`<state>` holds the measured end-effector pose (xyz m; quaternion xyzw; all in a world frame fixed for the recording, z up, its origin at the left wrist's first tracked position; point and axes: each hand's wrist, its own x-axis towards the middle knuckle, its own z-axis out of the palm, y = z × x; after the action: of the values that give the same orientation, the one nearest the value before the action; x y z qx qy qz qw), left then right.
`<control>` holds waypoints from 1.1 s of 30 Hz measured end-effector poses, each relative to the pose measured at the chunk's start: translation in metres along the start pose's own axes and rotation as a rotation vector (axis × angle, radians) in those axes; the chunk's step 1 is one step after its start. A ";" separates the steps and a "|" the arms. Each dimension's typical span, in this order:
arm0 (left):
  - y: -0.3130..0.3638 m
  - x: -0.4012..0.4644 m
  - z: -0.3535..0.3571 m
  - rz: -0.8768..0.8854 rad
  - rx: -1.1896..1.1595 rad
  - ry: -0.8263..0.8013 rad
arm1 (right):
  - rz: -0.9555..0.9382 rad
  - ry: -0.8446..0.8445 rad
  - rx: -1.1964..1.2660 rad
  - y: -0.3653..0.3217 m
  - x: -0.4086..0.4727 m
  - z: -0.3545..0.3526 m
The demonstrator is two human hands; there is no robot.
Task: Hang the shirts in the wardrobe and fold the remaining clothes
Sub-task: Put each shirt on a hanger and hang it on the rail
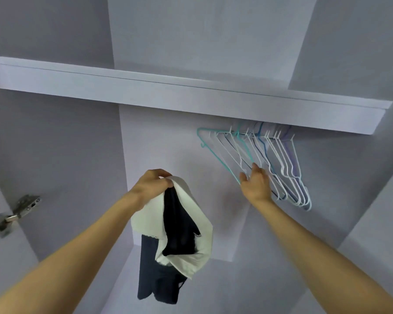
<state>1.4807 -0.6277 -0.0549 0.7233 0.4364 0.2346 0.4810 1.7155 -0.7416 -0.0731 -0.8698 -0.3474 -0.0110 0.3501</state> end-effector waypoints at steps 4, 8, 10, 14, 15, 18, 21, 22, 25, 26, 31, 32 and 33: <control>0.002 0.021 0.004 -0.036 0.000 0.002 | 0.208 -0.091 0.449 -0.008 0.035 0.014; -0.004 0.028 -0.002 -0.078 0.018 -0.005 | 0.203 -0.029 0.561 -0.016 0.047 0.023; -0.008 0.029 -0.009 -0.089 0.041 -0.032 | 0.196 -0.001 0.585 -0.019 0.046 0.026; -0.021 0.027 -0.018 -0.095 0.059 -0.070 | 0.148 0.048 0.614 -0.017 0.040 0.026; -0.023 0.026 -0.019 -0.095 0.060 -0.062 | 0.142 0.044 0.628 -0.019 0.037 0.024; -0.030 0.023 -0.020 -0.093 0.063 -0.027 | 0.138 0.016 0.647 -0.023 0.034 0.021; -0.033 0.021 -0.023 -0.082 0.056 -0.020 | 0.170 -0.042 0.612 -0.030 0.032 0.017; -0.034 0.020 -0.024 -0.081 0.059 -0.023 | 0.182 -0.059 0.593 -0.031 0.032 0.015; -0.037 0.017 -0.026 -0.085 0.073 -0.038 | 0.213 -0.046 0.543 -0.035 0.032 0.005; -0.039 0.016 -0.027 -0.086 0.074 -0.044 | 0.214 -0.035 0.543 -0.037 0.032 0.002; -0.043 0.015 -0.027 -0.060 0.040 -0.035 | 0.282 -0.142 0.732 -0.038 0.017 -0.023; -0.043 0.014 -0.026 -0.048 0.039 -0.025 | 0.270 -0.161 0.763 -0.037 0.010 -0.028; -0.042 0.014 -0.025 -0.032 0.039 -0.010 | 0.249 -0.177 0.780 -0.036 0.004 -0.029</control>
<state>1.4519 -0.5968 -0.0830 0.7268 0.4499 0.2146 0.4726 1.7030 -0.7389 -0.0281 -0.7049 -0.2465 0.2386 0.6208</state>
